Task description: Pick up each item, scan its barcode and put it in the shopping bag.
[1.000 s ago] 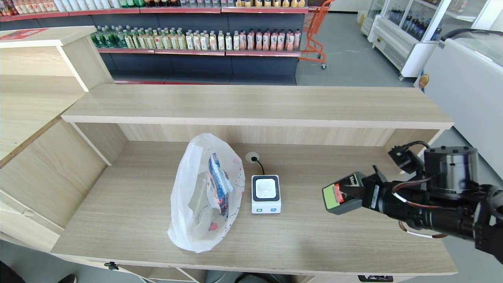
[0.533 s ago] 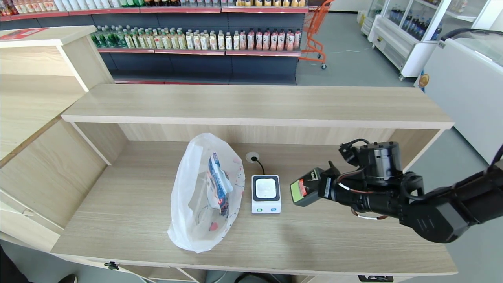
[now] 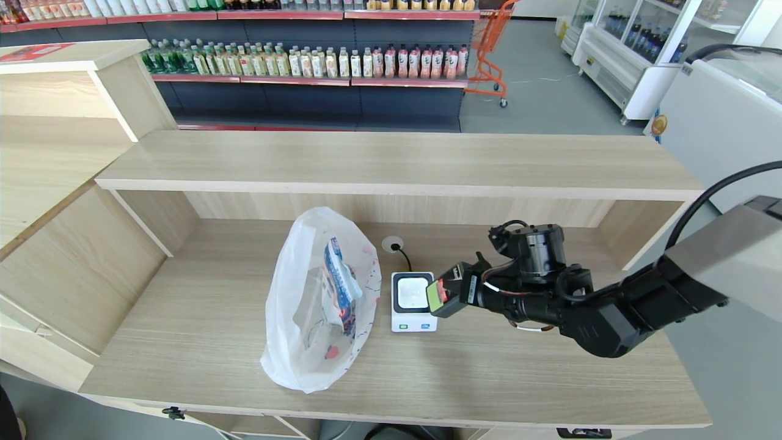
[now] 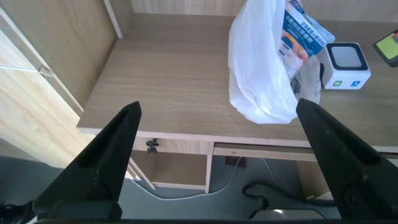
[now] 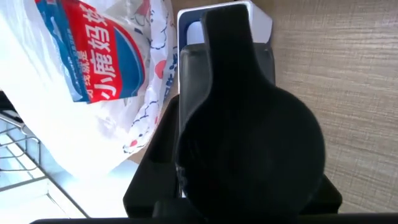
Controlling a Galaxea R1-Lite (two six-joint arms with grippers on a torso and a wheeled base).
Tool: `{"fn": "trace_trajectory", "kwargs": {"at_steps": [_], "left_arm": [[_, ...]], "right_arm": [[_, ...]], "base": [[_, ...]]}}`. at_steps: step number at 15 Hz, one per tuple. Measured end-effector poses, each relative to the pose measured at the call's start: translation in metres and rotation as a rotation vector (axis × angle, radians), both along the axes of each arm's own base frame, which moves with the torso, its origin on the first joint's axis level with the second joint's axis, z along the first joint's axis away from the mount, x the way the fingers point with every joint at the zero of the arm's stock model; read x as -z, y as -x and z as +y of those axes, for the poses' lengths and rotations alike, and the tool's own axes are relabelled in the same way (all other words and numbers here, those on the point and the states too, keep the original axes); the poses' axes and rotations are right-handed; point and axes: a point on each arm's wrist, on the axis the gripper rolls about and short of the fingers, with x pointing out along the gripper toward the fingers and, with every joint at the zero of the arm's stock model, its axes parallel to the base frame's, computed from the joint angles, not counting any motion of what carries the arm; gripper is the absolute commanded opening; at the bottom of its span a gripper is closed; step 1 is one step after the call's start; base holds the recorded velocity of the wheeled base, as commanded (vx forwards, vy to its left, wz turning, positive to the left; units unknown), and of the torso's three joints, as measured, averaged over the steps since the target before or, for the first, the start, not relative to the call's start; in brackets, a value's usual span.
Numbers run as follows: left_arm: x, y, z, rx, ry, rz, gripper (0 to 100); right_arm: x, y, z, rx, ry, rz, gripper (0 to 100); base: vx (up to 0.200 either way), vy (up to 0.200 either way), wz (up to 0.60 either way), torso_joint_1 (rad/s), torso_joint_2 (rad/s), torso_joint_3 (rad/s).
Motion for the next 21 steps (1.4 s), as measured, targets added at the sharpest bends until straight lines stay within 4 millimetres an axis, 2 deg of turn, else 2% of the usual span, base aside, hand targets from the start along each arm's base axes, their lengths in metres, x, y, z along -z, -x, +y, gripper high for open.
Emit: {"fn": "trace_trajectory", "kwargs": {"at_steps": [15,21], "left_arm": [[0.0,0.0,0.0,-0.001,0.0,0.0,100],[0.0,0.0,0.0,-0.001,0.0,0.0,100]], "right_arm": [[0.043,-0.027,0.034,-0.04,-0.027,-0.045,0],[0.043,-0.028,0.037,-0.034,-0.05,-0.037,0]], "base": [[0.0,0.0,0.0,0.0,0.0,0.0],[0.0,0.0,0.0,0.0,0.0,0.0]]}}
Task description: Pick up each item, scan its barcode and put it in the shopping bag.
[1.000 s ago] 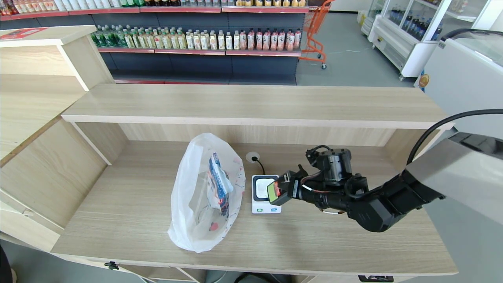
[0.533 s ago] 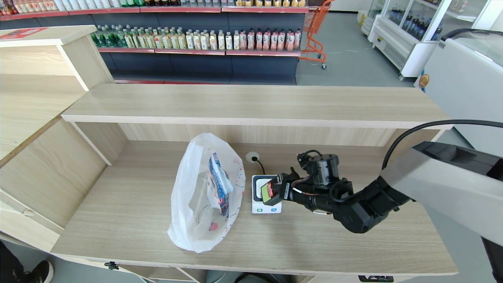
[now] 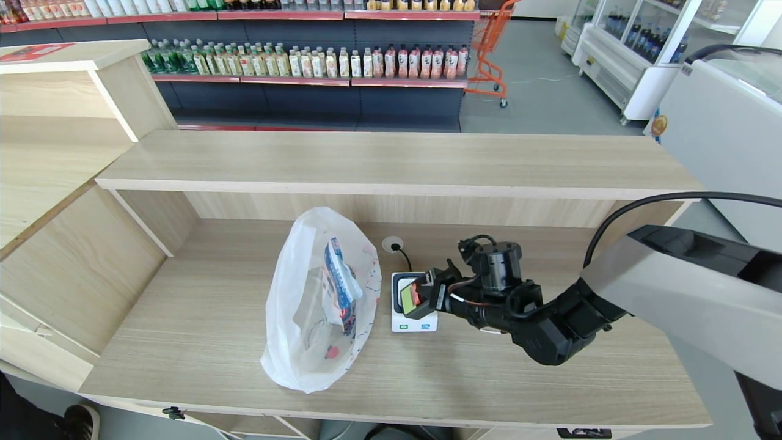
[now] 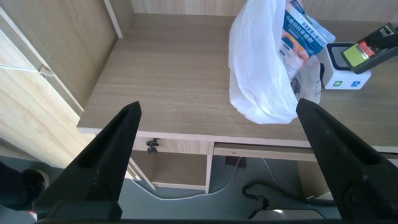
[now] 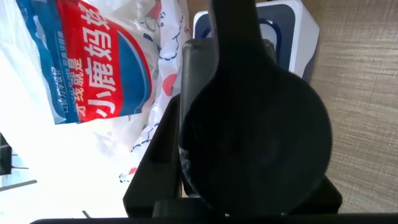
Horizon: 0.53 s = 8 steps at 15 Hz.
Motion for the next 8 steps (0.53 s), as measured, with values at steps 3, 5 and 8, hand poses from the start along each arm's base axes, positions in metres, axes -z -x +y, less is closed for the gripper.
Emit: {"fn": "trace_trajectory", "kwargs": {"at_steps": [3,5,8], "left_arm": [[0.0,0.0,0.0,0.0,0.0,0.0,100],[0.0,0.0,0.0,0.0,0.002,0.0,100],[0.0,0.0,0.0,0.001,0.002,0.0,100]], "right_arm": [[-0.023,0.007,-0.005,0.013,-0.039,-0.017,0],[-0.046,0.019,-0.016,0.022,-0.053,-0.047,0],[-0.076,0.045,-0.04,0.035,-0.033,-0.059,0]], "base": [[0.0,0.067,0.0,0.001,0.0,0.001],[0.0,0.2,0.0,0.005,0.0,0.0],[0.0,0.2,0.0,0.009,0.01,0.002]]}}
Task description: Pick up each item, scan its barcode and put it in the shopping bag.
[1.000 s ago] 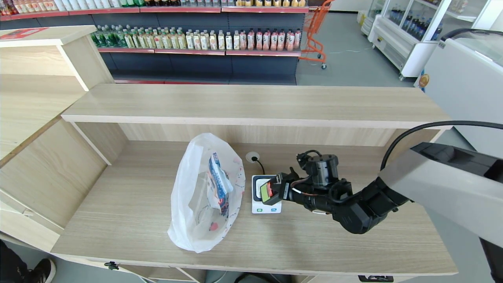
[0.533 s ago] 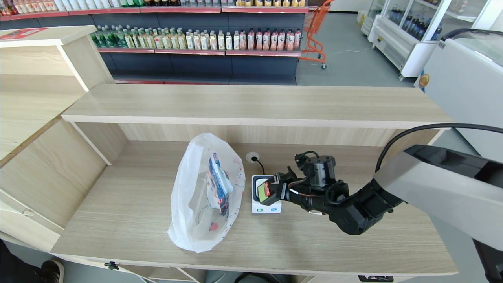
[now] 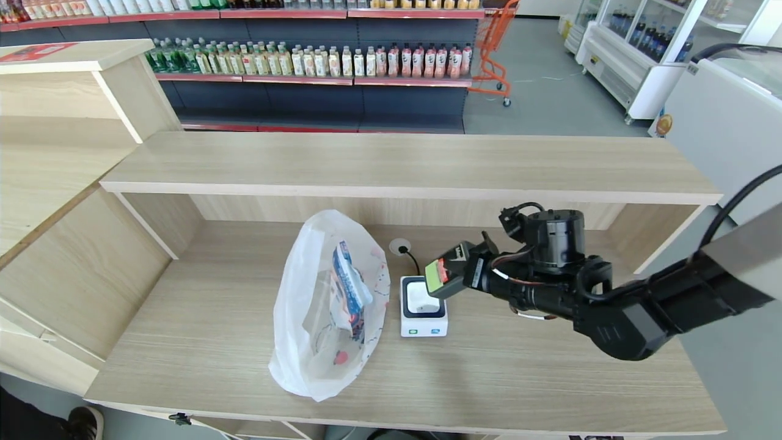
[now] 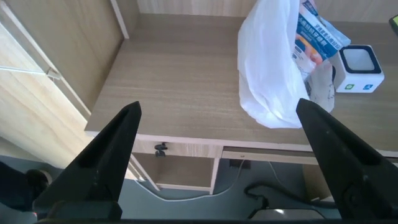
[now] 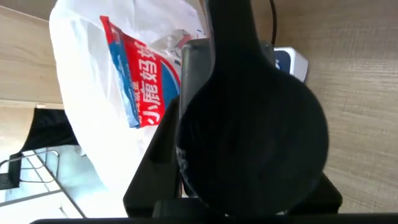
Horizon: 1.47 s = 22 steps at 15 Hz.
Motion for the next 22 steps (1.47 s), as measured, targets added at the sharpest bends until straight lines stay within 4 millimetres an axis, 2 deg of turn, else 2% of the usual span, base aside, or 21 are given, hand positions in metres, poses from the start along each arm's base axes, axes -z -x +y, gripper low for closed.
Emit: {"fn": "trace_trajectory", "kwargs": {"at_steps": [2,4,9,14,16,22], "left_arm": [[0.0,0.0,0.0,-0.001,-0.001,0.0,100],[0.0,0.0,0.0,0.0,-0.001,0.0,100],[0.0,0.0,0.0,0.0,0.0,0.001,100],[0.0,0.0,0.0,-0.002,0.0,0.0,100],[0.0,0.0,0.0,0.0,0.0,0.0,100],[0.0,0.0,0.0,0.0,0.0,0.0,100]], "right_arm": [[-0.01,0.017,-0.014,0.003,0.027,0.001,0],[-0.016,0.022,-0.021,0.002,0.05,-0.03,0],[-0.005,0.01,-0.014,-0.042,0.159,-0.084,0],[0.019,0.004,0.018,-0.104,0.247,-0.08,0],[0.029,0.001,0.037,-0.141,0.284,-0.1,0],[0.061,-0.015,0.055,-0.176,0.354,-0.083,0]], "base": [[0.0,0.2,0.0,-0.012,0.0,0.007],[0.0,0.1,0.0,-0.006,0.0,0.004],[0.0,0.0,0.0,0.0,0.0,0.0],[0.0,0.0,0.0,0.0,0.0,0.0],[0.0,0.0,0.0,0.0,0.0,0.0],[0.0,0.0,0.0,0.0,0.0,0.0]]}}
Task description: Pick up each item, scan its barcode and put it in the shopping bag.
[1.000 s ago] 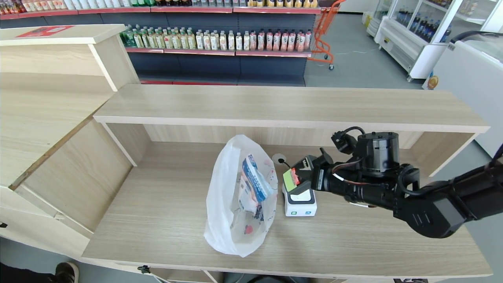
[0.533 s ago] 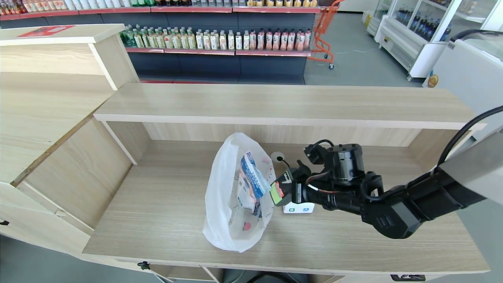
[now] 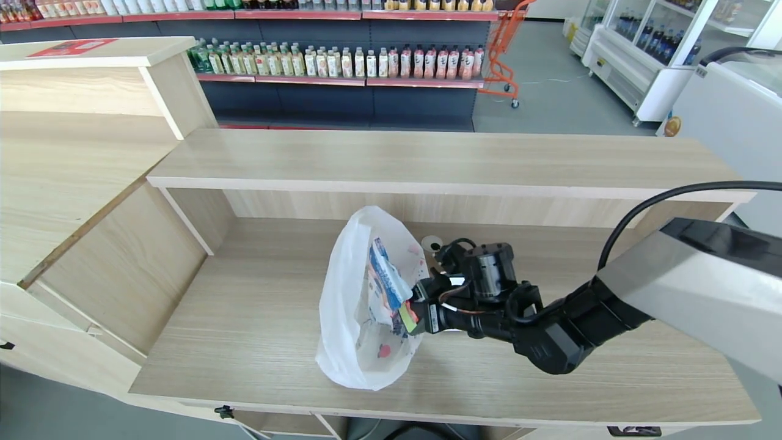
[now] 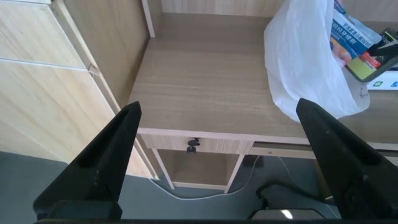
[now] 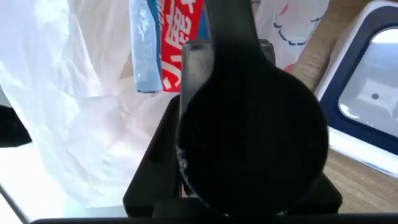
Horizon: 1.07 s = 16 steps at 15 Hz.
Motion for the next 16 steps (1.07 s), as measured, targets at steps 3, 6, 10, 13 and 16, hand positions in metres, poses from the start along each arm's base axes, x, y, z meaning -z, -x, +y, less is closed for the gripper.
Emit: {"fn": "trace_trajectory", "kwargs": {"at_steps": [3,6,10,13,16], "left_arm": [[0.0,0.0,0.0,0.0,0.0,0.0,100],[0.0,0.0,0.0,0.0,0.0,0.0,100],[0.0,0.0,0.0,0.0,0.0,0.0,100],[0.0,0.0,0.0,0.0,0.0,0.0,100],[0.0,0.0,0.0,0.0,0.0,0.0,100]], "right_arm": [[0.016,-0.002,0.005,-0.007,0.048,0.006,0],[0.024,-0.001,0.016,-0.013,0.061,0.008,0],[0.024,0.003,0.036,-0.052,0.037,0.002,0],[0.031,0.008,0.048,-0.081,0.042,0.007,0],[0.039,0.011,0.054,-0.111,0.067,-0.001,0]], "base": [[0.0,0.0,0.0,0.0,0.0,0.0],[0.0,0.0,0.0,0.0,0.0,0.0],[0.0,0.0,0.0,0.0,0.0,0.0],[0.0,0.0,0.0,0.0,0.0,0.0],[0.0,0.0,0.0,0.0,0.0,0.0]]}}
